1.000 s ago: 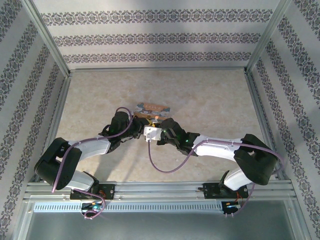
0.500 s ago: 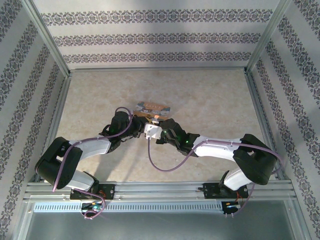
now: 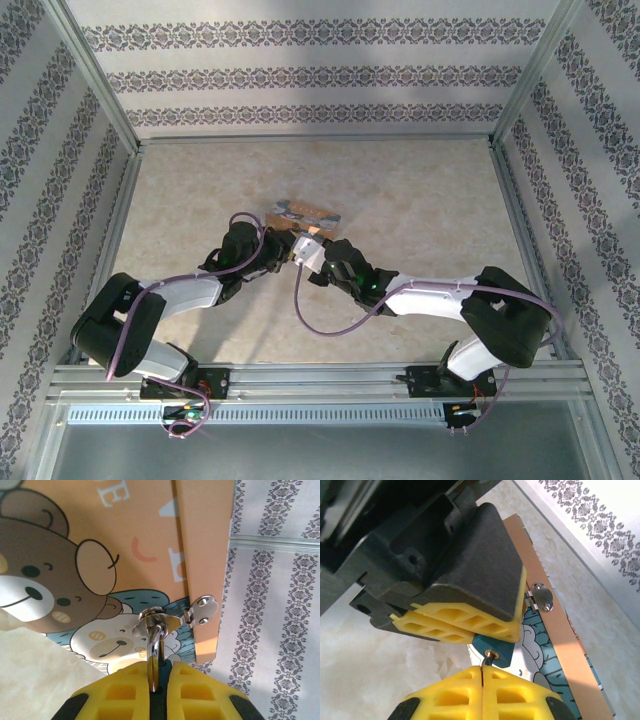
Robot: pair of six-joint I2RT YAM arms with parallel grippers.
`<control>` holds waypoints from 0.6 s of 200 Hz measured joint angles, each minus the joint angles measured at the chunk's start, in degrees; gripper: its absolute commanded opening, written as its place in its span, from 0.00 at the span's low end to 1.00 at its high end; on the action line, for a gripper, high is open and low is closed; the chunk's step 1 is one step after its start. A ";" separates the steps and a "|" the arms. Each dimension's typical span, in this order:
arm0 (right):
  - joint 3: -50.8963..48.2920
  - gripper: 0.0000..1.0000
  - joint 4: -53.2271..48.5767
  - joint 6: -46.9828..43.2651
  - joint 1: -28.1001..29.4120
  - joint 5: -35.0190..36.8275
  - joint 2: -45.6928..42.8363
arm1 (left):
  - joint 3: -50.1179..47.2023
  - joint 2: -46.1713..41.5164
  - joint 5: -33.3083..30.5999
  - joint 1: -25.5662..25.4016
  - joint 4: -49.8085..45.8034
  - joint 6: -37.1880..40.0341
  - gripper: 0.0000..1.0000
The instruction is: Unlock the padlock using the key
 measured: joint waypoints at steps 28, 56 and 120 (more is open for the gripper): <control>-0.92 0.00 2.40 4.35 0.00 -0.02 0.61 | 0.00 0.50 -0.22 0.00 0.42 0.00 0.00; -1.68 0.00 3.89 6.75 0.00 -0.02 0.74 | 0.00 0.66 -0.07 0.00 0.42 0.00 0.00; -2.36 0.00 5.33 8.79 0.00 -0.02 0.74 | 0.00 0.66 0.02 0.00 0.46 0.00 0.00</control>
